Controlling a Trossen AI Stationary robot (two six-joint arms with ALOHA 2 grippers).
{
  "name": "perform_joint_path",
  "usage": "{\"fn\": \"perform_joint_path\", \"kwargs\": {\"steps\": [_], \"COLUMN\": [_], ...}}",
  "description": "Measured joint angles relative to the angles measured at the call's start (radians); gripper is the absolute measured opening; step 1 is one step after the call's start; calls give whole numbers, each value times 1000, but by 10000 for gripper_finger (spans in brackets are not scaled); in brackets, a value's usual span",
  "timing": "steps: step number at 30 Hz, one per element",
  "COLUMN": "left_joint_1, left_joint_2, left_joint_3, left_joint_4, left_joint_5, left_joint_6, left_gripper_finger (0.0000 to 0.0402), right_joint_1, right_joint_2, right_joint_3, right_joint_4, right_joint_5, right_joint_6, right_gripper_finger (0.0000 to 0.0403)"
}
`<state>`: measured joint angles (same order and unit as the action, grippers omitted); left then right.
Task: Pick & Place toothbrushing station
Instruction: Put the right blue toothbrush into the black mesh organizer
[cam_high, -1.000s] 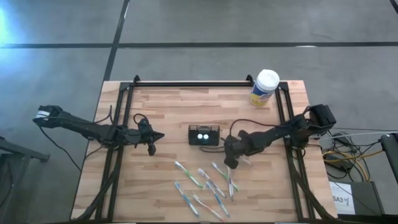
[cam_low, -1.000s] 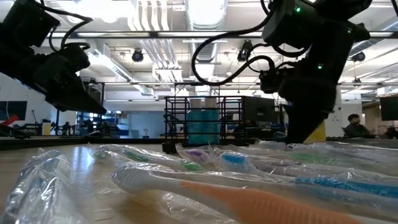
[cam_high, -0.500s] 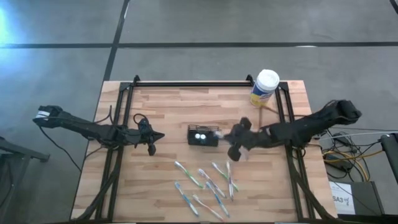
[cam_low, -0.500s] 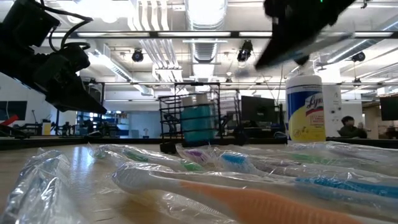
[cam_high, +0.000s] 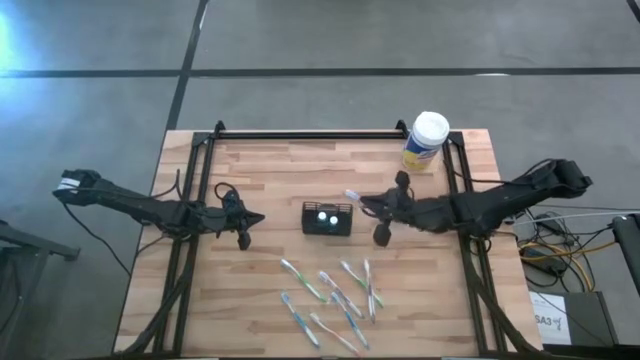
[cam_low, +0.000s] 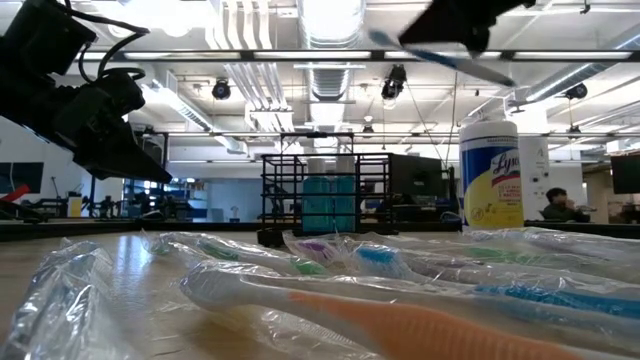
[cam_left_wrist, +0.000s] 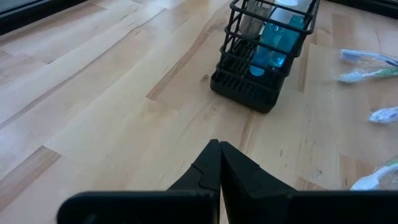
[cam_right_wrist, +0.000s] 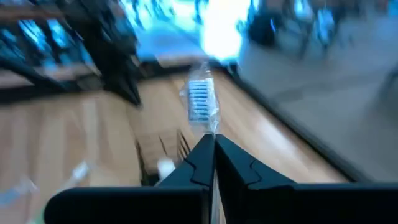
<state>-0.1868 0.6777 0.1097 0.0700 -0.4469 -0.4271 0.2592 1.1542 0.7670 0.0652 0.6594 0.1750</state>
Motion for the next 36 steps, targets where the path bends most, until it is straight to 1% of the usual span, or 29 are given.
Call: {"fn": "perform_joint_path", "kwargs": {"steps": [2,5,7,9,11,13,17,18,22,25,29,34,36], "left_joint_1": [0,0,0,0,0,0,0,0,0,0,0,0,0], "left_joint_2": [0,0,0,0,0,0,0,0,0,2,10,17,17], "left_joint_3": [0,0,0,0,0,0,0,0,0,0,0,0,0], "left_joint_4": [0,1,7,7,7,7,7,7,5,1,-1,-1,31], "left_joint_5": [0,0,0,0,0,0,-32,-39,-43,-45,-45,-45,-45], "left_joint_6": [0,0,0,0,1,7,12,12,12,14,11,6,20], "left_gripper_finger": [3,3,3,3,3,3,3,3,3,3,3,3,3], "right_joint_1": [-2,-28,-55,-87,-123,-160,-205,-212,-240,-243,-237,-225,-217], "right_joint_2": [10,41,78,132,200,278,461,503,640,706,714,665,654], "right_joint_3": [-58,-168,-241,-305,-341,-358,-339,-324,-231,-162,-127,-130,-129], "right_joint_4": [213,590,812,1017,1176,1279,1479,1505,1504,1503,1504,1505,1505], "right_joint_5": [-55,-147,-192,-220,-257,-291,-301,-304,-305,-299,-293,-293,-303], "right_joint_6": [-106,-245,-307,-325,-318,-310,-355,-367,-397,-445,-514,-540,-546], "right_gripper_finger": [8,8,8,8,8,8,8,8,8,8,8,8,8]}}
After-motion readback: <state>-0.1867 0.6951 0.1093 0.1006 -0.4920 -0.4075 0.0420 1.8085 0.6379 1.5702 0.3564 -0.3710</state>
